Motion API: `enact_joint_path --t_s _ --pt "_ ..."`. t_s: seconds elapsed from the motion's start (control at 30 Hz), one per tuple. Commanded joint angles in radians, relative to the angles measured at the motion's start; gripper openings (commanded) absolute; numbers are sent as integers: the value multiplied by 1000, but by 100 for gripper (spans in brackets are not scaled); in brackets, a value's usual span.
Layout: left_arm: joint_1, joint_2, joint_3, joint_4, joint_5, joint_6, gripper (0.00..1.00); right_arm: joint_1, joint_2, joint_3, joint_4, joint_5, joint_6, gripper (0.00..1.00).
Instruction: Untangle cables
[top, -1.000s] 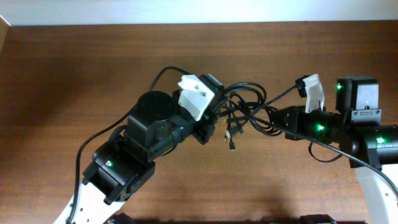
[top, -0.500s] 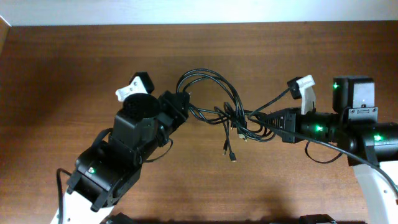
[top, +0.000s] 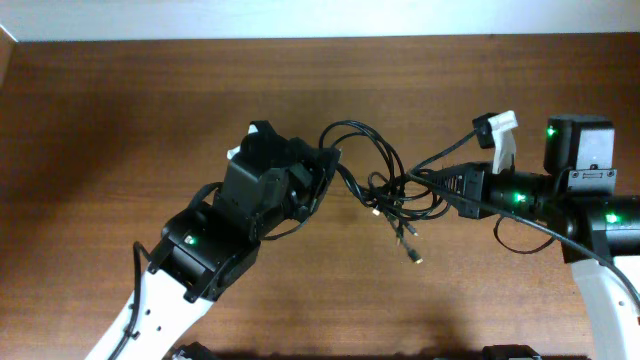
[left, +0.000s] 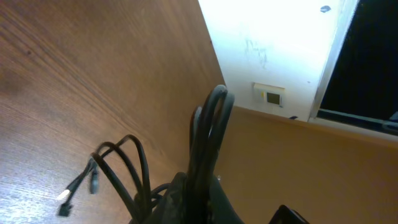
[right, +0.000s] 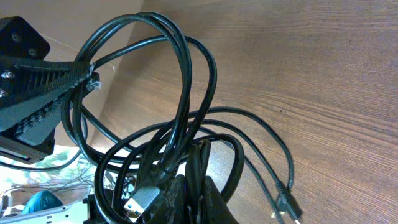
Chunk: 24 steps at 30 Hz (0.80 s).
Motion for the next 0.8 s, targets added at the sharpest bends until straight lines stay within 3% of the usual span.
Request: enact_joint_path --t_s 0.0,0.03,0.07,0.1,0.13,0.17,0.2,0.27,0.33,0.4,0.57,0.63,0.67,0.77 --pt "19 -1 15 14 -145 13 0 5 -6 4 -85 -39 -11 5" --pt "53 -11 15 15 -170 13 0 5 -6 4 -149 44 -10 14" --pt "75 -18 15 15 -169 39 0 5 -6 4 -182 108 -10 30" --pt "81 -25 15 16 -168 113 0 5 -6 4 -195 161 -10 50" --pt "81 -28 15 33 -156 208 0 5 -6 4 -189 177 -10 61" --pt "81 -28 15 57 -97 414 0 5 -6 4 -157 188 -9 71" --pt "81 -28 15 67 -28 597 0 5 -6 4 -138 187 -9 75" --pt "81 -28 15 73 172 893 0 5 -6 4 -105 168 -11 77" --pt "81 -28 15 92 486 1178 0 5 -6 4 -56 86 -82 78" --pt "81 -27 15 93 672 1307 0 5 -6 4 -25 -22 -181 78" --pt "40 -27 15 137 800 1355 0 5 -6 4 45 13 -211 79" --pt "12 -27 15 156 888 1355 0 5 -3 4 74 272 -137 79" --pt "13 -27 15 155 944 1355 0 5 -3 4 76 533 -27 79" --pt "13 -27 15 156 938 1355 0 5 -3 4 37 715 86 79"
